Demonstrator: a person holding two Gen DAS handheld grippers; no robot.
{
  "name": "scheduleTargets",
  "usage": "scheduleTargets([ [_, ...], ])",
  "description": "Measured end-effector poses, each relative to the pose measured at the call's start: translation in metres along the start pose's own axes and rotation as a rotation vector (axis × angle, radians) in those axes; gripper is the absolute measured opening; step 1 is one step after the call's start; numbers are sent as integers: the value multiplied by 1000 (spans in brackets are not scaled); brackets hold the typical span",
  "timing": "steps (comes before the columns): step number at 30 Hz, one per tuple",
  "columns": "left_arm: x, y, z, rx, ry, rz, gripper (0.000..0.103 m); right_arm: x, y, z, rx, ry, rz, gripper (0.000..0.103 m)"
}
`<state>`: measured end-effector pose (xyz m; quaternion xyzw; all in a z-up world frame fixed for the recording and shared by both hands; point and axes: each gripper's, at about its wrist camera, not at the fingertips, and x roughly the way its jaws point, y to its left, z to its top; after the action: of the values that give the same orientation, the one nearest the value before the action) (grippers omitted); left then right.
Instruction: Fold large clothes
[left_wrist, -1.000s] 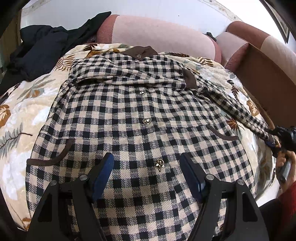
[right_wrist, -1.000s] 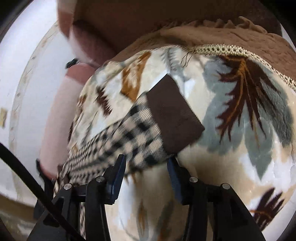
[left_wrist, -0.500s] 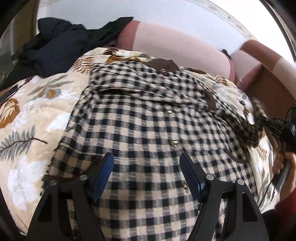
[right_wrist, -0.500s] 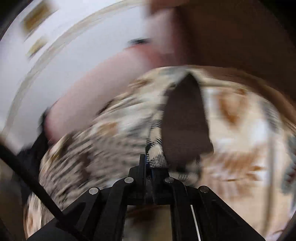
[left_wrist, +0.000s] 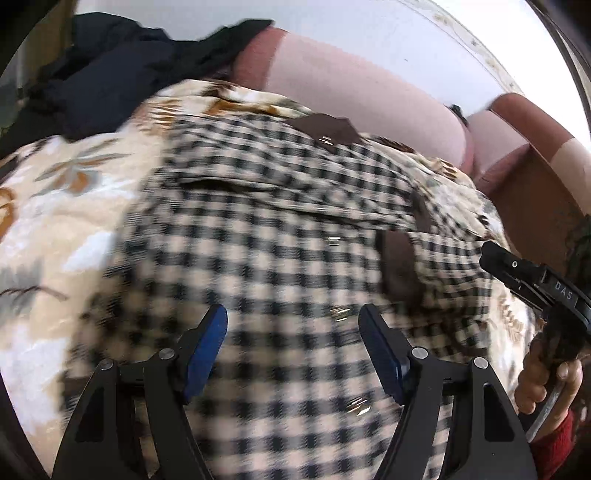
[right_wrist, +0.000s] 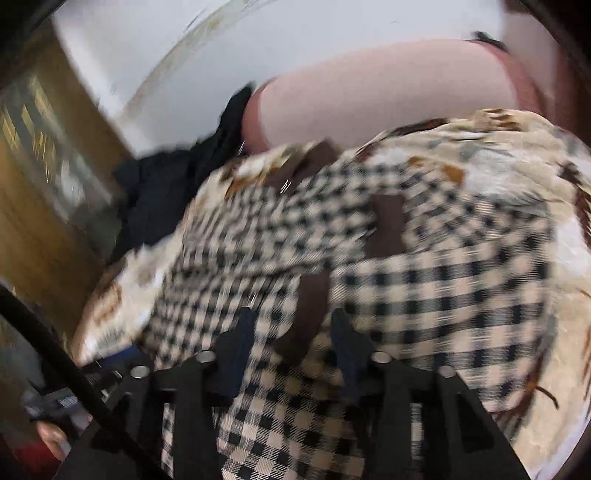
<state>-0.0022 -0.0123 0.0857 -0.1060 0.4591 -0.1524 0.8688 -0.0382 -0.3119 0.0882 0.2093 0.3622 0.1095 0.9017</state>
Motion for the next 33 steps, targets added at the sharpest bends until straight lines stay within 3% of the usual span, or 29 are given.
scheduleTargets([
  [7, 62, -63, 15, 35, 98, -125, 73, -34, -62, 7, 199, -76, -69, 49],
  [11, 110, -88, 19, -11, 200, -215, 73, -46, -86, 2, 242, -95, -109, 49],
  [15, 131, -106, 23, -22, 195, -199, 70, -63, -105, -2, 280, -114, -138, 50],
  [17, 137, -113, 29, -11, 232, -212, 13, -66, -113, -1, 299, -122, -150, 50],
  [18, 138, -114, 33, -16, 250, -225, 14, -67, -116, -1, 306, -125, -156, 50],
  [25, 75, -110, 96, 44, 33, -162, 13, -69, -109, 7, 275, -157, -195, 50],
  [29, 44, -70, 146, 31, -73, -50, 13, -54, -92, 13, 238, -135, -185, 50],
  [33, 35, -20, 169, 9, -127, 93, 13, -25, -64, 26, 181, -101, -169, 50],
])
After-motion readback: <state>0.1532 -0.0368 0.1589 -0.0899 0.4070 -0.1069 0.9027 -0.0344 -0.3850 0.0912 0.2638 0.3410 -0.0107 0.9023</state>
